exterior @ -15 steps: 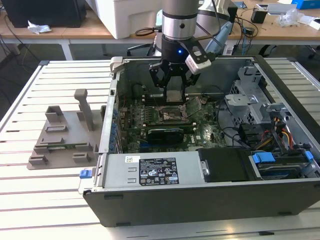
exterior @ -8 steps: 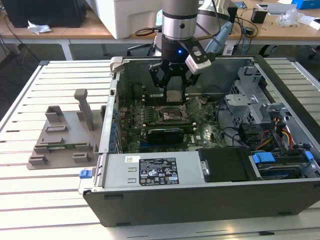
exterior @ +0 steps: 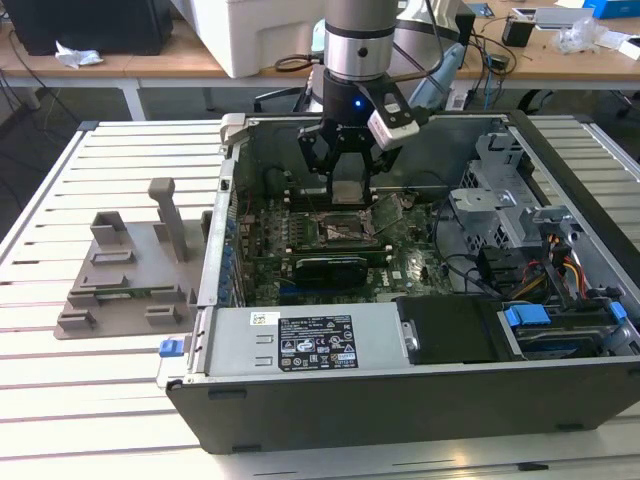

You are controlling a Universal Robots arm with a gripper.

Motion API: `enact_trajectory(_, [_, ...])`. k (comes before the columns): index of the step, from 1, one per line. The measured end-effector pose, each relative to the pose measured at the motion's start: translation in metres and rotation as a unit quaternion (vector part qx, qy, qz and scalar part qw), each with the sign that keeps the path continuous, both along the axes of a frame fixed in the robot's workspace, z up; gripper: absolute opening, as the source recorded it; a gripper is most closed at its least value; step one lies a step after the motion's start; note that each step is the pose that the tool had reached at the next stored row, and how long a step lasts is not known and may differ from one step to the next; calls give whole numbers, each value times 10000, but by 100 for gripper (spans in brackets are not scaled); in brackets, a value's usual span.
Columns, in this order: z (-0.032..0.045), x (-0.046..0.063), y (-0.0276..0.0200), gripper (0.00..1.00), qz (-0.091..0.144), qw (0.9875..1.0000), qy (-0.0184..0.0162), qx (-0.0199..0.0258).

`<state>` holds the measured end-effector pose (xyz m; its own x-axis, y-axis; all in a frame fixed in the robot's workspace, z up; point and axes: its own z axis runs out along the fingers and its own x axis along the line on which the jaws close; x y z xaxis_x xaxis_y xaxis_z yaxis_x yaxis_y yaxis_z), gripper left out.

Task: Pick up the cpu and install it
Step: 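Place the cpu into insertion slot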

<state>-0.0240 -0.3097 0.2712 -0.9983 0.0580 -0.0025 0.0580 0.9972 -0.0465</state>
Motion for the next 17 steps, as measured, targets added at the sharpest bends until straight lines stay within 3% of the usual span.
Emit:
enact_trajectory(2, [0, 0, 0, 54, -237, 9997, 0, -5])
enact_trajectory(4, [0, 0, 0, 54, -641, 9979, 0, -8])
enact_trajectory(8, [-1, 0, 0, 54, -925, 9957, -1, -22])
enact_trajectory(11, [0, 0, 0, 54, -1272, 9919, -3, -56])
enact_trajectory(17, [-1, 1, 0, 54, -1637, 9865, -6, -92])
